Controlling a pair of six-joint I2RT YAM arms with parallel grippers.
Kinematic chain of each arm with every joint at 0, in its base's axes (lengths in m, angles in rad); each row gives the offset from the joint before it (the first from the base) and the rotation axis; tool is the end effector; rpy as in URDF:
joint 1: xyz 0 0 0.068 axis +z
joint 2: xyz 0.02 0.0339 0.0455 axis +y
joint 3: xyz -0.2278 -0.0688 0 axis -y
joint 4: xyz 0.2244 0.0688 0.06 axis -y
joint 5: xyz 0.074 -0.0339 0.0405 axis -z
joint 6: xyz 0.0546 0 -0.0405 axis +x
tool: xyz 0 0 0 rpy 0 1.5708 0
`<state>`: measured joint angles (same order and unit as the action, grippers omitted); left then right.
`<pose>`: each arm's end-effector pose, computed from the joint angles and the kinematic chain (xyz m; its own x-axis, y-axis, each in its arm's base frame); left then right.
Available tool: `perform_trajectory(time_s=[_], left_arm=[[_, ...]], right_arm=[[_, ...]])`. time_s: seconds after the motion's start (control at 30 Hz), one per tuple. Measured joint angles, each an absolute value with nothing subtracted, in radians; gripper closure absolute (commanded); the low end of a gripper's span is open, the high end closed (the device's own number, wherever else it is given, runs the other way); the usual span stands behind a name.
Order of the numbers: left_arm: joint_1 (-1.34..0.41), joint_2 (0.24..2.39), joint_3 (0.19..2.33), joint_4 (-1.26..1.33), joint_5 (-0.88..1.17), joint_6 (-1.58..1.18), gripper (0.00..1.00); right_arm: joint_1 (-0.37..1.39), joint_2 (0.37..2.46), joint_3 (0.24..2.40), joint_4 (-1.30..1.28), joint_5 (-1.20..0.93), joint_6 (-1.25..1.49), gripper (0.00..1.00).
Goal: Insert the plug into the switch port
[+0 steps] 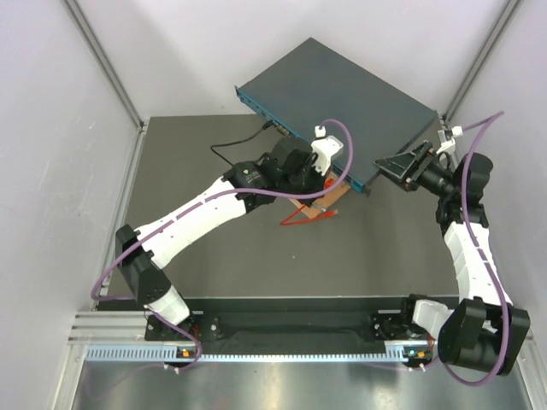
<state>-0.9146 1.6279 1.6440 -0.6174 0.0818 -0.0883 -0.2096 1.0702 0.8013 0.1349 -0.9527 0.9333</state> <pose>0.2175 -0.2898 0.3319 -0.4171 0.3976 -0.8173 0.7971 0.5920 -0.1188 0.2515 -0.0080 0.2975 -0.6157 0.6071 -0.5024 -0.2934 0.4150 0.8612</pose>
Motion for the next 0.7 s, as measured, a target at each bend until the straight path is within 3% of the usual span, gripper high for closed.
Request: perform_trajectory(time_s=[0.17,0.47,0.7], left_arm=[[-0.89,1.634,1.685,-0.65,0.093,-0.073,1.0],[-0.877,1.676,1.733,-0.673,0.099,-0.05,1.0],[-0.876,1.689,1.748,-0.688,0.11,-0.049,1.0]], right_arm=[[-0.204,1.074,0.815,0.115,-0.957,0.953,0.63],[-0.204,1.075,0.821,0.102,-0.956,0.95,0.96],[-0.203,1.075,0.827,0.089,-0.955,0.945,1.0]])
